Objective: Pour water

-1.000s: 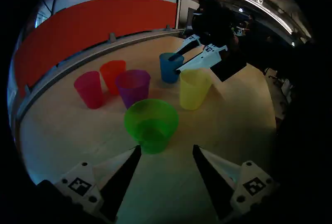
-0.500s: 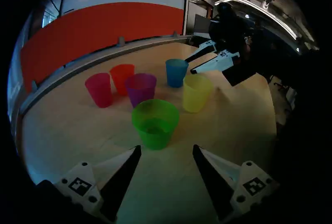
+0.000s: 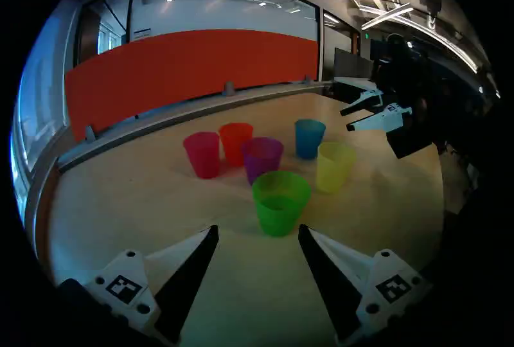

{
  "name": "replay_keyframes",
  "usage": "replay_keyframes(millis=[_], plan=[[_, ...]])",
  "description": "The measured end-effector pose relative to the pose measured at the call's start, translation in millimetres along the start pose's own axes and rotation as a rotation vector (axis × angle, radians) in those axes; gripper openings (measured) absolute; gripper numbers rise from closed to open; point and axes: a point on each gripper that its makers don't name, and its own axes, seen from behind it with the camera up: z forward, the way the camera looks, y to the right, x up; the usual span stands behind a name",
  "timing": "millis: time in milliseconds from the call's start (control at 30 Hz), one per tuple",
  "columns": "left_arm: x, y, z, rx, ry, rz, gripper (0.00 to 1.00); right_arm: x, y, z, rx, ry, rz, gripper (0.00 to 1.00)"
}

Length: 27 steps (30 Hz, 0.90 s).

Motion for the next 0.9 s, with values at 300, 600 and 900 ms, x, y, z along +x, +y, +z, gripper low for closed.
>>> replay_keyframes(millis=[300, 600, 900], plan=[[13, -27.3, -15.7, 0.138, 0.098, -0.029, 0.92, 13, 3, -27.7, -0.086, 0.077, 0.038, 1.0], [34, -50.6, -38.7, 0.28, 0.209, -0.018, 0.92, 36, 11, -53.0, -0.198, 0.172, 0.056, 1.0], [45, -64.4, -56.2, 0.377, 0.288, -0.038, 0.92, 48, 24, -71.6, -0.332, 0.261, 0.072, 1.0]])
